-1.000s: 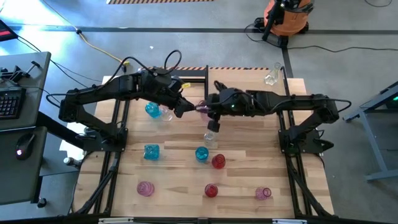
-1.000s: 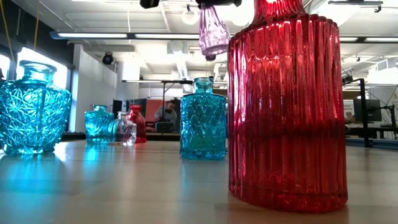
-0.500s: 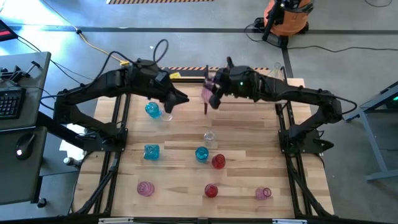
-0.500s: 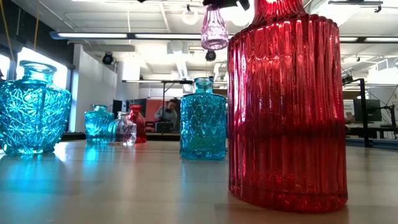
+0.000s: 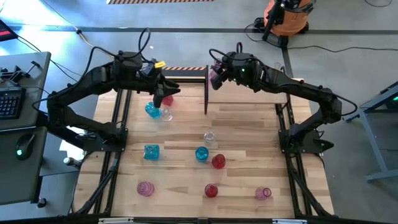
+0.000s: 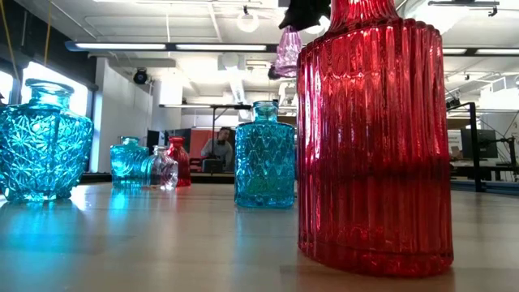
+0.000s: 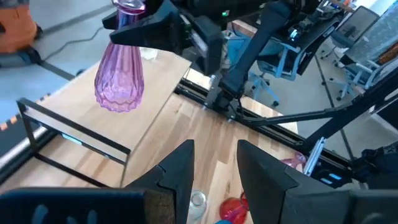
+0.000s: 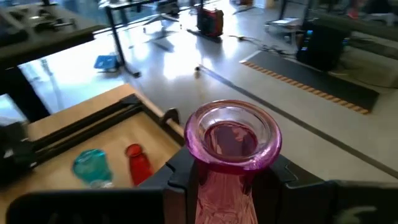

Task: Sort vases onto shelf
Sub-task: Put the top pink vase on the shelf

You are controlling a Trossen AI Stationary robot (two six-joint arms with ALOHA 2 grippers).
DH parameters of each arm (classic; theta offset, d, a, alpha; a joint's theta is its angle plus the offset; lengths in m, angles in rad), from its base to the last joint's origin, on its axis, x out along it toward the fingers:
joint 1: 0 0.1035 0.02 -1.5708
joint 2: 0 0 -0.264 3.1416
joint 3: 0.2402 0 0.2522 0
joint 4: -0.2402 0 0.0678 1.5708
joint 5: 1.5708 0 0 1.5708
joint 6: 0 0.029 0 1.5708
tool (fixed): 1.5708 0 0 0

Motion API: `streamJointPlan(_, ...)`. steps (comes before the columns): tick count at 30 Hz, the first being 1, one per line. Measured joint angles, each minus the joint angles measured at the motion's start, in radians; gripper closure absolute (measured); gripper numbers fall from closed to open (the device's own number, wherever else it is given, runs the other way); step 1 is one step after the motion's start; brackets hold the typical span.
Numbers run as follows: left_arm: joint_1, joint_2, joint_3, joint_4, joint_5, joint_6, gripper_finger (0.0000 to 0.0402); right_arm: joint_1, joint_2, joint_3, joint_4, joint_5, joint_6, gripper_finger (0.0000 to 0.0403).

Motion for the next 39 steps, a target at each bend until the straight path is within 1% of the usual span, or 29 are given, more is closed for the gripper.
streamJointPlan(3, 0.0, -0.003, 0.0, -0.005, 0.0, 0.028, 0.0289, -0.017, 0.005, 0.0, 0.009, 0.004, 0.036, 0.032)
streamJointPlan(7, 0.0, -0.003, 0.0, -0.024, 0.001, 0.079, 0.0289, -0.025, 0.028, 0.0, 0.045, 0.072, 0.061, 0.032)
streamJointPlan(9, 0.006, -0.003, 0.0, -0.038, 0.001, 0.099, 0.0289, -0.031, 0.042, 0.0, 0.053, 0.088, 0.072, 0.0321)
streamJointPlan(16, 0.041, -0.003, 0.0, -0.079, 0.001, 0.113, 0.0289, -0.058, 0.073, 0.0, 0.058, 0.091, 0.131, 0.0323)
streamJointPlan(20, 0.064, -0.003, 0.0, -0.094, 0.0, 0.141, 0.0289, -0.079, 0.095, 0.0, 0.061, 0.122, 0.136, 0.0323)
streamJointPlan(27, 0.1, -0.003, 0.0, -0.098, 0.001, 0.181, 0.0289, -0.12, 0.144, 0.0, 0.066, 0.113, 0.165, 0.0324)
streamJointPlan(33, 0.146, -0.003, 0.0, -0.101, 0.001, 0.182, 0.0289, -0.143, 0.184, 0.0, 0.076, 0.12, 0.181, 0.0324)
streamJointPlan(39, 0.196, -0.003, 0.0, -0.101, 0.001, 0.182, 0.0289, -0.166, 0.194, 0.0, 0.072, 0.127, 0.191, 0.0324)
